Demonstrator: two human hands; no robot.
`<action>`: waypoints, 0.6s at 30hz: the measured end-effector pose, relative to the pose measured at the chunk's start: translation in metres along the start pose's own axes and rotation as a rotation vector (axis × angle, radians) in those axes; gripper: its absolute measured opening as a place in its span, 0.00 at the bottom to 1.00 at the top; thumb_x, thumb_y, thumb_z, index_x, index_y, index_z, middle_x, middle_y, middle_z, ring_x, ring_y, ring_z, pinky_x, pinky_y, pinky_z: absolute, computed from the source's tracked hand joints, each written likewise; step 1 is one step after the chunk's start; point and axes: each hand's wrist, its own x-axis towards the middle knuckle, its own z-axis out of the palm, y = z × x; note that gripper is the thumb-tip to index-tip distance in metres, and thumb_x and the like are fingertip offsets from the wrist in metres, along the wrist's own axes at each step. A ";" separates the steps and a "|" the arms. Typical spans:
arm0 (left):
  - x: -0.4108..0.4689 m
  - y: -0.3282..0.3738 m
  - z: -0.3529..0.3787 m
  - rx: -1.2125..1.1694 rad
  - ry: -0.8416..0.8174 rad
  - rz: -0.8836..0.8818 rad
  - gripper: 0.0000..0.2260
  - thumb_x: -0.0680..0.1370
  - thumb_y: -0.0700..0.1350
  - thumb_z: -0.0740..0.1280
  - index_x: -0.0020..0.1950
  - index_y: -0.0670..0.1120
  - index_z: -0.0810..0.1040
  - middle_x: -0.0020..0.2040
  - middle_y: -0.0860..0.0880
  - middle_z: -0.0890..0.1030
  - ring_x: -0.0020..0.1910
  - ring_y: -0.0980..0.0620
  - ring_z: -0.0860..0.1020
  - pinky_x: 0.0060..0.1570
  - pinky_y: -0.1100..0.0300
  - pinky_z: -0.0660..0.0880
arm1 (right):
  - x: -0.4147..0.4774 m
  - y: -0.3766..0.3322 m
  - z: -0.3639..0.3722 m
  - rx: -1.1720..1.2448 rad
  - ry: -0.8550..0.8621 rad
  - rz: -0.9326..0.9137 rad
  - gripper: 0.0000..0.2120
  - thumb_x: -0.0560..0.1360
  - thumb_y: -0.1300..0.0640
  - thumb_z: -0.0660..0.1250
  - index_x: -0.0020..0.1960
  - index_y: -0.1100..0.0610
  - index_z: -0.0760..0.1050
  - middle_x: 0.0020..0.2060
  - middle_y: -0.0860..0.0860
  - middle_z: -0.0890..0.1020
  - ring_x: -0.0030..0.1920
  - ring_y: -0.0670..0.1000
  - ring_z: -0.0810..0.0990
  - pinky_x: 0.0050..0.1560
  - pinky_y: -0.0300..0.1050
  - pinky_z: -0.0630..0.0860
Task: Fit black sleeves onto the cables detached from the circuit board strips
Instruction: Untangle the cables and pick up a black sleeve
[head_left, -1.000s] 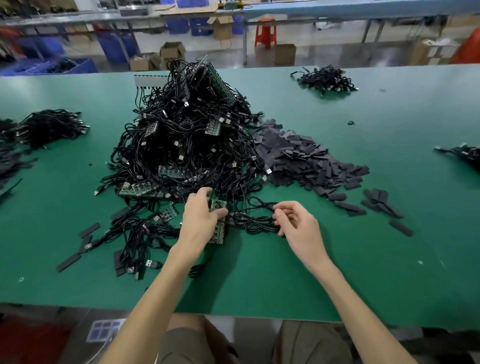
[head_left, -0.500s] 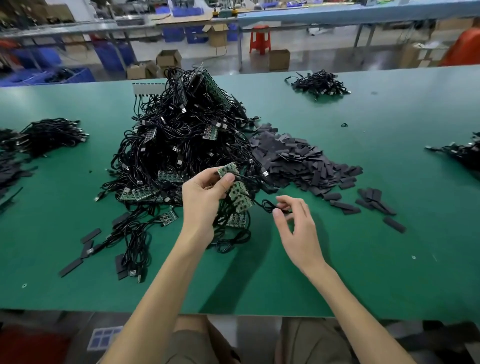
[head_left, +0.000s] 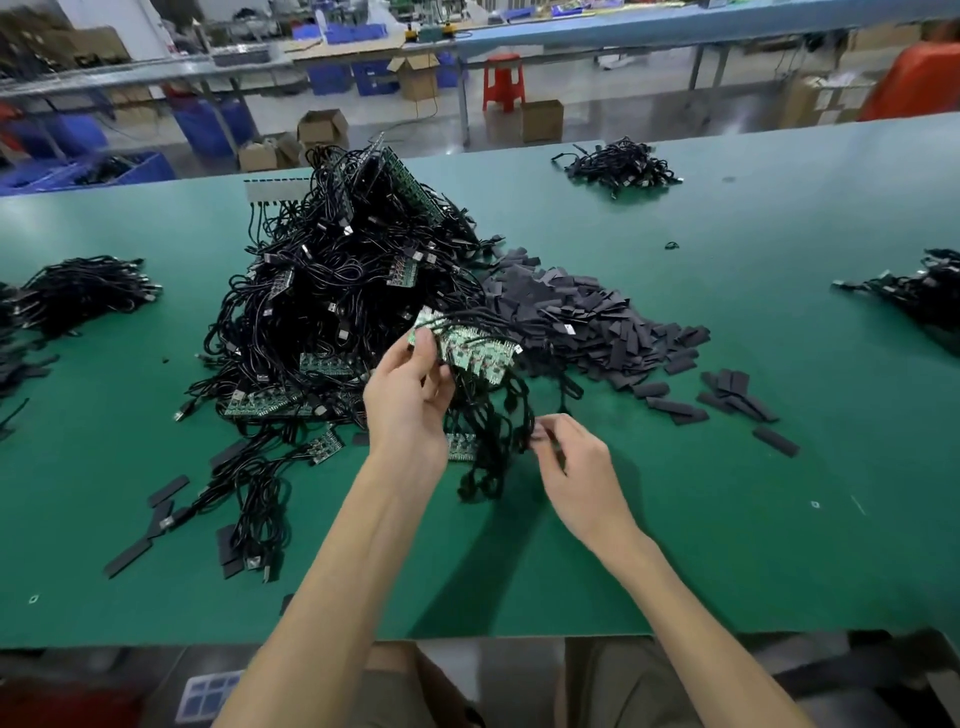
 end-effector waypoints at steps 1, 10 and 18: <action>0.002 -0.006 -0.002 0.032 0.014 -0.013 0.06 0.78 0.40 0.72 0.55 0.43 0.83 0.34 0.54 0.81 0.29 0.58 0.75 0.33 0.66 0.77 | 0.001 0.000 0.000 -0.003 -0.016 0.001 0.07 0.84 0.57 0.61 0.54 0.54 0.77 0.49 0.42 0.79 0.49 0.41 0.77 0.51 0.40 0.74; 0.011 -0.069 -0.055 0.556 -0.069 0.060 0.09 0.81 0.39 0.70 0.60 0.40 0.75 0.50 0.39 0.82 0.38 0.50 0.85 0.43 0.59 0.83 | 0.008 0.001 -0.009 0.311 0.047 0.200 0.14 0.86 0.58 0.55 0.59 0.51 0.80 0.33 0.51 0.80 0.33 0.45 0.73 0.36 0.38 0.69; 0.007 -0.076 -0.069 0.663 -0.258 0.175 0.12 0.80 0.41 0.71 0.53 0.33 0.74 0.43 0.34 0.79 0.37 0.46 0.84 0.38 0.55 0.81 | 0.014 0.009 -0.014 0.421 0.079 0.259 0.10 0.84 0.59 0.63 0.58 0.51 0.82 0.51 0.46 0.87 0.53 0.47 0.84 0.58 0.46 0.79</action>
